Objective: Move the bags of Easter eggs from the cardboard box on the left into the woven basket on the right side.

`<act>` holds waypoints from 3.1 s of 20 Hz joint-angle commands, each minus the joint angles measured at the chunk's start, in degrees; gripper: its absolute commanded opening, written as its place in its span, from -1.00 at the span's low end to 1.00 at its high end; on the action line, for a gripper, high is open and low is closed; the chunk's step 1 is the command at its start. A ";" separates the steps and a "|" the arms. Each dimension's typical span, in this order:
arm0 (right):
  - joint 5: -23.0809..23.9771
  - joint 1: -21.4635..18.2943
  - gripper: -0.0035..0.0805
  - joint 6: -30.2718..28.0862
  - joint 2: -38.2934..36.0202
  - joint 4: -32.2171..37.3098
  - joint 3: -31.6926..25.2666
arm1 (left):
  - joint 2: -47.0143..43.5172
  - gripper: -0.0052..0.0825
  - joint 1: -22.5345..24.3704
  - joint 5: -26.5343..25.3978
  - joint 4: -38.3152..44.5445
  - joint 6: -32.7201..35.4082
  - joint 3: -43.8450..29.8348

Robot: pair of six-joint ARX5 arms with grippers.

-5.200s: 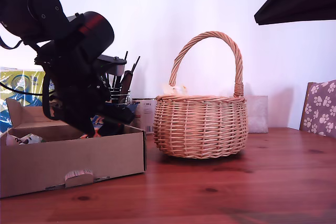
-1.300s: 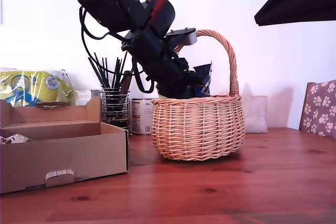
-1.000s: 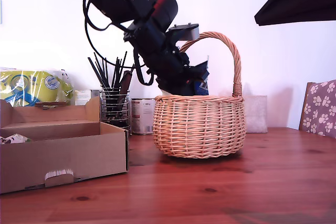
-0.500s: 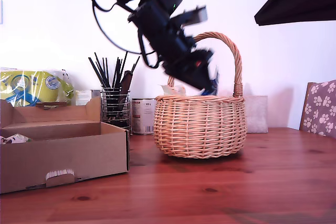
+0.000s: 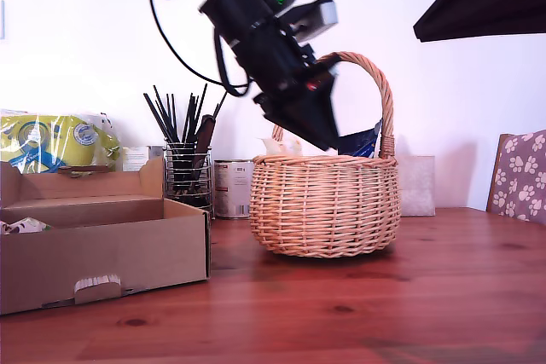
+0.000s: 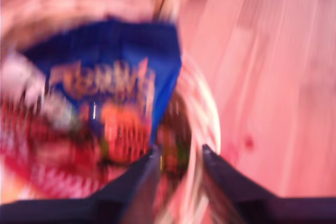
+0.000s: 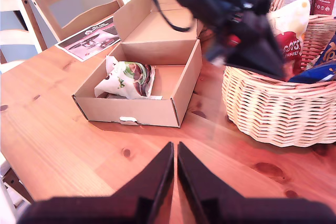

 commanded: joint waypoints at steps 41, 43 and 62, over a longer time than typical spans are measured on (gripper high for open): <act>-7.50 0.26 -0.95 -0.22 -0.02 2.34 0.00 | -30.64 0.92 22.64 -18.38 -4.96 12.66 -37.46; -7.52 0.26 -0.95 0.07 -0.02 2.32 0.00 | -28.52 0.92 23.10 -18.64 -3.19 14.51 -37.46; -7.52 0.26 -0.95 0.09 -0.02 2.34 0.00 | -14.23 0.09 27.87 -13.92 -1.66 14.19 -37.44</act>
